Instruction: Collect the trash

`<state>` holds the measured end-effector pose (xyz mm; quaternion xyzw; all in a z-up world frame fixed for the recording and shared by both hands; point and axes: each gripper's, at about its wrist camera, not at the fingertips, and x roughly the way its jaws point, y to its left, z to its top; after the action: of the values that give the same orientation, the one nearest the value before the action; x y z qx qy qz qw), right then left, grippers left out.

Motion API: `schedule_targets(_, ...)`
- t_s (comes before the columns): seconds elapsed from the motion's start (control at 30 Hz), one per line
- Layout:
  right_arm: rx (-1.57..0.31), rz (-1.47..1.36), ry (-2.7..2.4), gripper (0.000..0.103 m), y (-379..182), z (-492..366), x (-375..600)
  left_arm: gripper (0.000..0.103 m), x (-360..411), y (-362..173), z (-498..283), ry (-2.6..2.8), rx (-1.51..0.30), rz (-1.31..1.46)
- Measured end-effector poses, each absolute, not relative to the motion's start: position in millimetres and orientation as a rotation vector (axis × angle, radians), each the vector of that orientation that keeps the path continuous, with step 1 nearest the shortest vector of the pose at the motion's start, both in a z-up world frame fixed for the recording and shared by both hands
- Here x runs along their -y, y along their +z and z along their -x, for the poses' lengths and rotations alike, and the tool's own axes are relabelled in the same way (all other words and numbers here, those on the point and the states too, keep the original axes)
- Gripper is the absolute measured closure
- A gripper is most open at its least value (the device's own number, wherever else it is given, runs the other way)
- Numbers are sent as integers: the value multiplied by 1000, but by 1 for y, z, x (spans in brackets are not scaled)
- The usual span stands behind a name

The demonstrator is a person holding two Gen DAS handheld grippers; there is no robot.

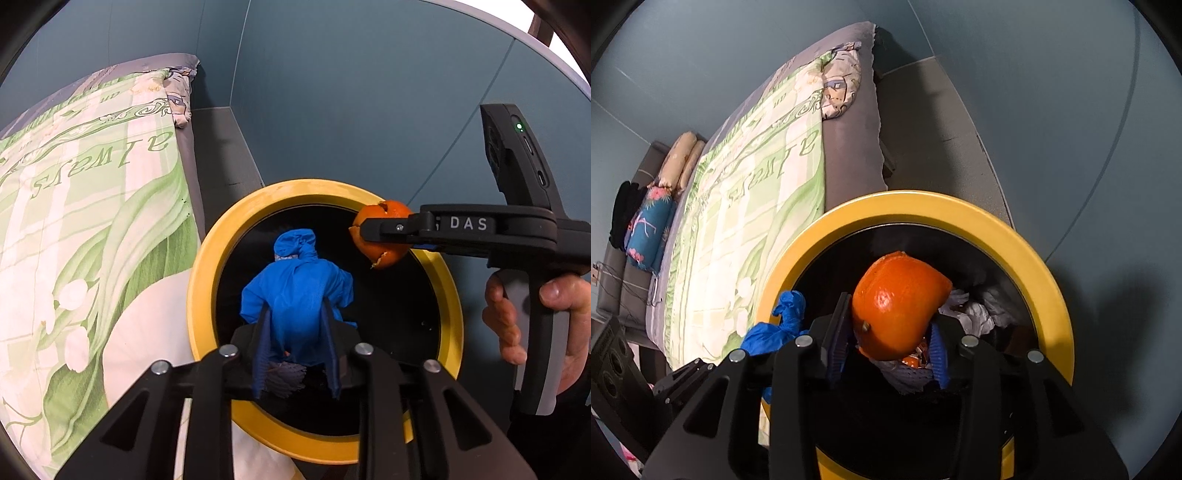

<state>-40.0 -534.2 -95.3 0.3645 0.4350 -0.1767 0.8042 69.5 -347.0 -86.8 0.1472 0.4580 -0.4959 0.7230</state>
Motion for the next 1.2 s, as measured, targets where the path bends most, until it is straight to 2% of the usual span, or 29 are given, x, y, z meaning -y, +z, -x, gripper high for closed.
schedule_targets(0.07, -924, -779, -383, 63, -93, 42, 535, 74, 346, -86, -69, -1100, -1020, -314)
schedule_targets(0.13, -912, -790, -384, 57, -92, 44, 536, 65, 346, -86, -68, -1099, -1015, -311)
schedule_targets(0.2, -902, -789, -394, 57, -90, 46, 537, 56, 344, -84, -68, -1089, -1000, -308)
schedule_targets(0.33, -879, -787, -404, 56, -85, 47, 538, 47, 331, -73, -68, -1050, -940, -296)
schedule_targets(0.87, -811, -602, -223, 56, -31, 1, 464, 47, 208, 7, -75, -745, -668, -131)
schedule_targets(0.93, -805, -569, -176, 55, -23, -10, 445, 42, 192, 18, -67, -698, -626, -124)
schedule_targets(1.2, -758, -464, -20, 41, 9, -42, 370, 34, 127, 52, -50, -513, -515, -72)
